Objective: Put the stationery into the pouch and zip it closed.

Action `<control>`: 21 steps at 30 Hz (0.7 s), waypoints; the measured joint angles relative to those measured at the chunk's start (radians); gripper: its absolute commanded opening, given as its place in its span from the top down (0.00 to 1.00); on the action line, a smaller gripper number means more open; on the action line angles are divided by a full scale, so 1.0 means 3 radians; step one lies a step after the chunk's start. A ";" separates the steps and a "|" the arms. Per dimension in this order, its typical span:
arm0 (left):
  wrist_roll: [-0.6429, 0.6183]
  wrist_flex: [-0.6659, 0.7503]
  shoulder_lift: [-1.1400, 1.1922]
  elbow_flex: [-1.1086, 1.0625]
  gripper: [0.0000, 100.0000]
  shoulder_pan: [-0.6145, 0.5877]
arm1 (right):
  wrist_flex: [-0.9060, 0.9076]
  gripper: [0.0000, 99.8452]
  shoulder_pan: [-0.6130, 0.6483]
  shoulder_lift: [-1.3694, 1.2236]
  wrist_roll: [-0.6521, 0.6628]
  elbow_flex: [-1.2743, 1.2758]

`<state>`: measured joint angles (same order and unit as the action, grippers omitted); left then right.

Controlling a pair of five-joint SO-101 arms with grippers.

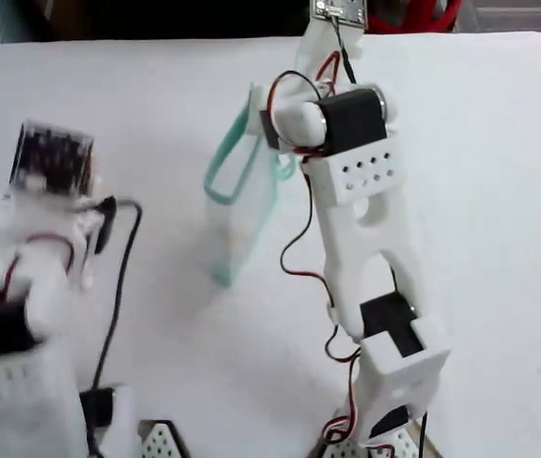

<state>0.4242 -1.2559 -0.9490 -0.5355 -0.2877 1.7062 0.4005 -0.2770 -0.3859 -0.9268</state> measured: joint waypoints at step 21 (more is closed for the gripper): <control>-0.1514 -0.0445 0.4230 0.2353 0.75 -0.0762 | -0.0005 0.98 0.0041 0.0015 0.0000 0.0010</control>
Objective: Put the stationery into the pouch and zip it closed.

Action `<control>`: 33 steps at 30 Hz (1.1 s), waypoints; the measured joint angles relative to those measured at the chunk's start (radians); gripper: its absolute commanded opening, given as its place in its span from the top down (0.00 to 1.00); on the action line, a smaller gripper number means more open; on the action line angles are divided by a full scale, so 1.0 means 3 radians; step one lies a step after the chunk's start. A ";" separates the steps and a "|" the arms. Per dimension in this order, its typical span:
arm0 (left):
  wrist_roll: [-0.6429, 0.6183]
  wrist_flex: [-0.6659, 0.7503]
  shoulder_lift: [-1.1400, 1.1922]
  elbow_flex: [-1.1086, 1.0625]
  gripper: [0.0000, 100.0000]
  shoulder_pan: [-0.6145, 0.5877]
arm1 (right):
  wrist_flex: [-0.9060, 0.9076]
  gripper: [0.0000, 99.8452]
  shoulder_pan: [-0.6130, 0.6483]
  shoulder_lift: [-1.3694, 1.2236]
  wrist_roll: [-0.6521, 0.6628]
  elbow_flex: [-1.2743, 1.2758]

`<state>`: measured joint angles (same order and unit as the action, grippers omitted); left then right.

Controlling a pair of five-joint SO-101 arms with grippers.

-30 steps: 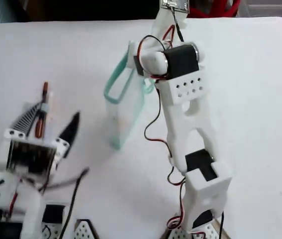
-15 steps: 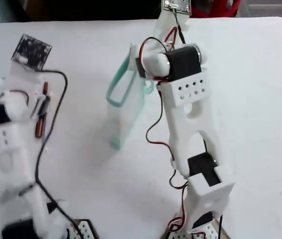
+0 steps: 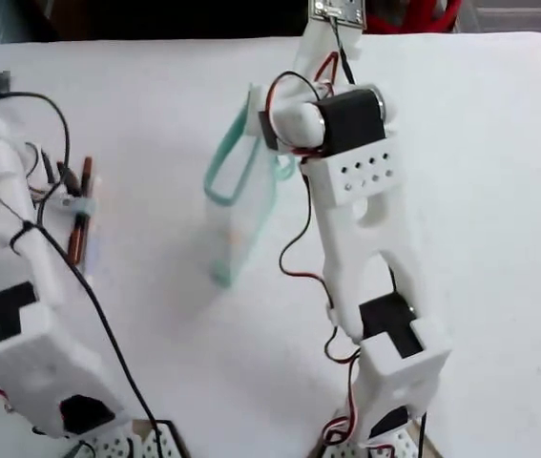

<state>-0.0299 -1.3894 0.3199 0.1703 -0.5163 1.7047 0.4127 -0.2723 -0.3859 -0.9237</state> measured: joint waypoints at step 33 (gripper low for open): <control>-0.1703 0.0706 0.0849 0.0128 0.76 -0.0143 | 0.0000 0.98 0.0041 0.0000 0.0092 0.0000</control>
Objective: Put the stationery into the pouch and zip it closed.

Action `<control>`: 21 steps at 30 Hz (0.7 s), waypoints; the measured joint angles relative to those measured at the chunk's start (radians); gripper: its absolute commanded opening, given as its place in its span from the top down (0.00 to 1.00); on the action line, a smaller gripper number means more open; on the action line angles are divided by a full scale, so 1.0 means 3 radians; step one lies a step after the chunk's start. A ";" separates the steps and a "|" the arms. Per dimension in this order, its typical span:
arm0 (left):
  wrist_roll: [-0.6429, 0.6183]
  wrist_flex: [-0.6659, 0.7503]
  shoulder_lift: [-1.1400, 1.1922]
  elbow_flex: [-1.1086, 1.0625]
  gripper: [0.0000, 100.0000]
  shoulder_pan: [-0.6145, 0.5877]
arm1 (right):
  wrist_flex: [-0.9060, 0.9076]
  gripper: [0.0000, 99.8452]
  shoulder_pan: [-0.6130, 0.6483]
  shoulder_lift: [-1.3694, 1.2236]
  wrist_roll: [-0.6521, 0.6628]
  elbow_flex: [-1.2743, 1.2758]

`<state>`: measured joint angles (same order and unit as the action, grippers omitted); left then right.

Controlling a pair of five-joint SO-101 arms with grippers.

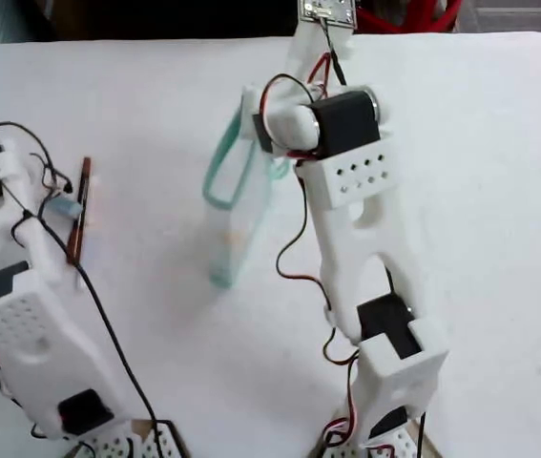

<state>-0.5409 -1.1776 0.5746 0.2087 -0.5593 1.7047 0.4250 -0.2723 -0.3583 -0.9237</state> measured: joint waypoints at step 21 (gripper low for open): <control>-0.0010 -0.0312 -0.0010 0.0184 0.98 0.0107 | 0.0000 0.98 0.0000 0.0000 0.0000 0.0000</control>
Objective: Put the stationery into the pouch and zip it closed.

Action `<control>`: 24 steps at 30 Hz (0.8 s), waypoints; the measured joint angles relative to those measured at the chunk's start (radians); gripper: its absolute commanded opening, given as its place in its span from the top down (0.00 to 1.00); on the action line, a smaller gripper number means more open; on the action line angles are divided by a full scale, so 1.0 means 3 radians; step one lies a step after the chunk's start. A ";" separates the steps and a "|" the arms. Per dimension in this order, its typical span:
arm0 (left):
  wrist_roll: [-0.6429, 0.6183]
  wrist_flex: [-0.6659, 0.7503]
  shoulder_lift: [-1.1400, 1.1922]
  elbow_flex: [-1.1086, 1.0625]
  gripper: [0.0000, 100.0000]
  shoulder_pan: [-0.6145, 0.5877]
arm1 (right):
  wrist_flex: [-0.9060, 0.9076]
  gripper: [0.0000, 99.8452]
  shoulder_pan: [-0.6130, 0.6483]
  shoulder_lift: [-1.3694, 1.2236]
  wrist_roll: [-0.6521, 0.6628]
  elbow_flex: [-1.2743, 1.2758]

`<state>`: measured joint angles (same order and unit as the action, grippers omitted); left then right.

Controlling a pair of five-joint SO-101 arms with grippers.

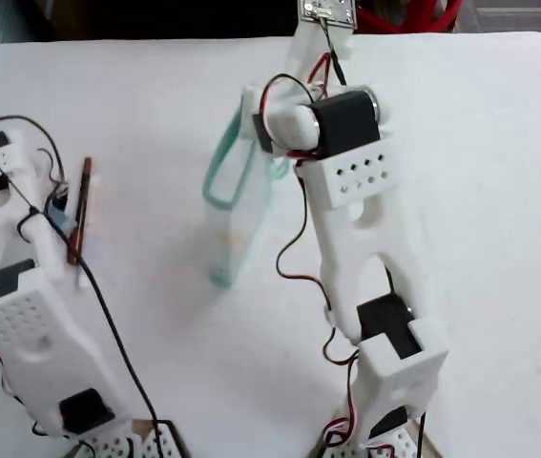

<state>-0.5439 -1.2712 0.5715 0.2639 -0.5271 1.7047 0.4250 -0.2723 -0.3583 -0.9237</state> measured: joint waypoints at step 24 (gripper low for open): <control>0.0511 -0.1514 -0.3590 0.1381 0.98 0.1539 | 0.0010 0.98 -0.0051 0.0005 0.0000 0.0056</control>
<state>-0.3905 -1.7254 -0.5056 0.6782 -0.0652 1.7077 0.4097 -0.2708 -0.3583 -0.9068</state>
